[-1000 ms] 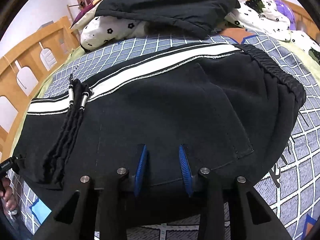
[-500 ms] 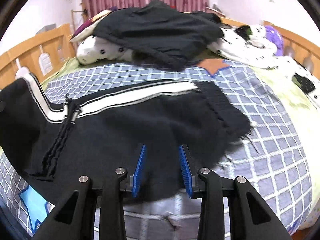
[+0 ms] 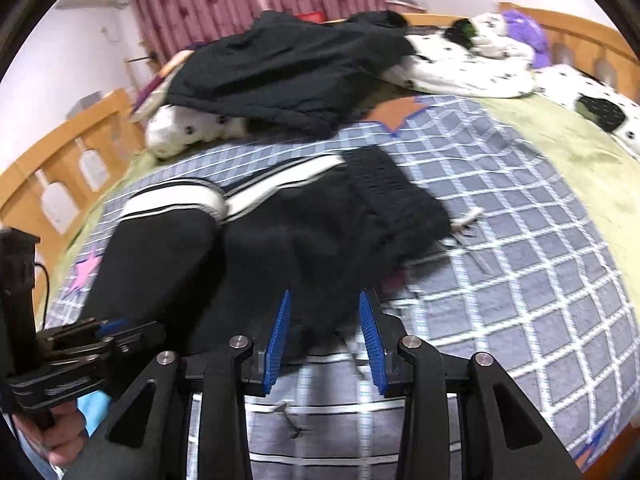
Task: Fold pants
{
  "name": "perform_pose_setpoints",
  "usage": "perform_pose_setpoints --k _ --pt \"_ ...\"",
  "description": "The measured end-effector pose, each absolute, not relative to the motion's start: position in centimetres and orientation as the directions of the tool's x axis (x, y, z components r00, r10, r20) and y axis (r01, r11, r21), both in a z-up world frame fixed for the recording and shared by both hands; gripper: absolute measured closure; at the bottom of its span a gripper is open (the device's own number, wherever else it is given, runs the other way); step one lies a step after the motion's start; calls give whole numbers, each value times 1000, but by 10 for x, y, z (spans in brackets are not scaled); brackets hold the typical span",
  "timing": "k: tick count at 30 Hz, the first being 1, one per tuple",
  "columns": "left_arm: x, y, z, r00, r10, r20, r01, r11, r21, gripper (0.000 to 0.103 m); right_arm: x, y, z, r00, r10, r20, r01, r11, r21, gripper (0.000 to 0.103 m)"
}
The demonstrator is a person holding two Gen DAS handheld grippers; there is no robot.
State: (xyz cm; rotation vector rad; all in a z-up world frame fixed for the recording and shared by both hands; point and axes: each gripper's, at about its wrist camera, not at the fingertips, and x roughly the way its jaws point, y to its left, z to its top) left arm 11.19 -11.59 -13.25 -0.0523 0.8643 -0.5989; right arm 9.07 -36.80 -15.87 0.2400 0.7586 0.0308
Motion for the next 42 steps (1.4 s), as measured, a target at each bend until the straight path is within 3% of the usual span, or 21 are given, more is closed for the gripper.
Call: perform_pose_setpoints --k 1,2,3,6,10,13,14,15,21,28,32,34,36,37,39,40,42 --pt "103 -107 -125 529 -499 -686 471 846 -252 46 92 -363 -160 722 138 -678 39 970 239 59" --pt "98 -99 -121 560 -474 -679 456 861 -224 28 97 -356 -161 712 177 -680 16 963 268 58" --pt "91 -86 -116 599 -439 -670 431 882 -192 23 99 -353 -163 703 206 -680 2 957 292 58" --pt "71 -42 -116 671 -314 -671 318 940 -122 23 116 -334 -168 657 337 -675 -57 914 401 51" --pt "52 10 -157 636 -270 -723 151 962 -227 23 150 -299 -189 543 429 -722 -78 882 466 49" --pt "52 15 -177 602 -267 -752 121 962 -244 23 176 -285 -215 447 437 -781 -42 882 470 49" --pt "52 13 -181 591 -286 -754 132 957 -259 23 178 -282 -215 456 439 -774 -51 881 470 57" --pt "54 8 -185 579 -302 -758 146 952 -268 23 180 -278 -213 458 457 -763 -88 877 473 95" --pt "64 -32 -193 563 -264 -783 200 963 -182 23 172 -290 -135 586 529 -614 -326 847 419 94" --pt "78 -59 -189 575 -185 -797 160 981 -112 24 168 -339 -83 704 419 -573 -342 908 244 95" --pt "76 -63 -180 566 -275 -778 218 959 -180 22 162 -398 -77 768 351 -536 -258 935 244 94" --pt "74 -72 -176 553 -300 -777 265 948 -177 22 167 -425 -95 754 299 -584 -191 952 241 94" --pt "71 -82 -175 545 -312 -778 302 939 -165 23 183 -444 -137 674 241 -698 -120 968 219 92" --pt "70 -86 -174 544 -318 -777 320 934 -158 23 189 -447 -158 640 207 -740 -86 976 198 87" --pt "67 -89 -174 541 -323 -777 331 931 -156 25 188 -448 -174 632 177 -754 -91 984 155 82" --pt "63 -88 -172 538 -338 -772 333 927 -174 25 181 -448 -168 650 158 -744 -102 987 122 75" --pt "54 -80 -164 544 -381 -748 338 915 -220 25 171 -449 -150 673 123 -730 -88 992 86 75"
